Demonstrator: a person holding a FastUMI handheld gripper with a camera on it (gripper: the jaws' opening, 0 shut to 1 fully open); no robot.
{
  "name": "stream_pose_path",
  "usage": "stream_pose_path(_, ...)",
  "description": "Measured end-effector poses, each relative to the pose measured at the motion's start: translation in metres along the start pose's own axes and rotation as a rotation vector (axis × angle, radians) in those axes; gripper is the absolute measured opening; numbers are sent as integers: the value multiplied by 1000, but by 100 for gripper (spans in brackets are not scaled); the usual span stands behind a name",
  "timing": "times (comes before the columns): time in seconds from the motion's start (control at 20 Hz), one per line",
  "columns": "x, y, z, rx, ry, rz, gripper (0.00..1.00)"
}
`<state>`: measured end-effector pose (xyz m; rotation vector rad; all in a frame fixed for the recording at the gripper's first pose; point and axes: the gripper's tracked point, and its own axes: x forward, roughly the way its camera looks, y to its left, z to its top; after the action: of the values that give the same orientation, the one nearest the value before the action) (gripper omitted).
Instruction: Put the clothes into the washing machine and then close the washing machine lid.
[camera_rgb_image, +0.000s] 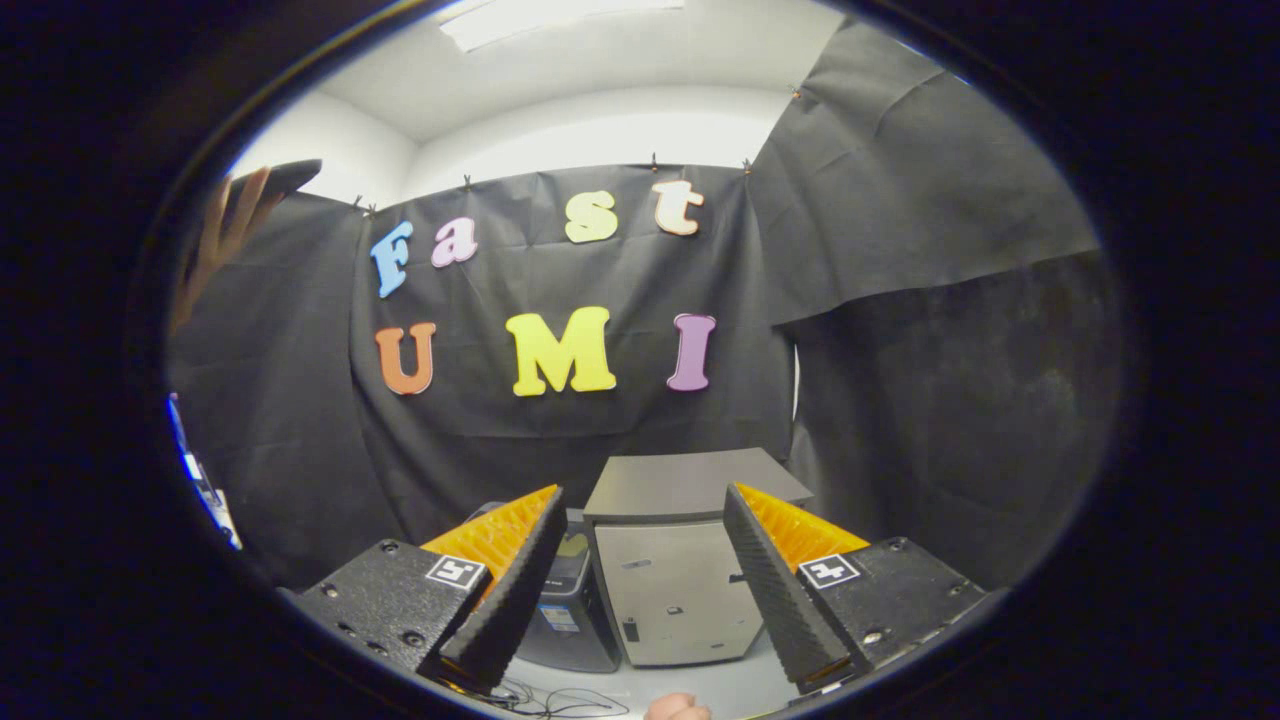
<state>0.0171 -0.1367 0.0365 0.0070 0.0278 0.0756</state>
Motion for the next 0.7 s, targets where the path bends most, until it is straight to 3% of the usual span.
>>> stream_pose_path(0.7, 11, -7, 6, 18, -5, -6, 99)
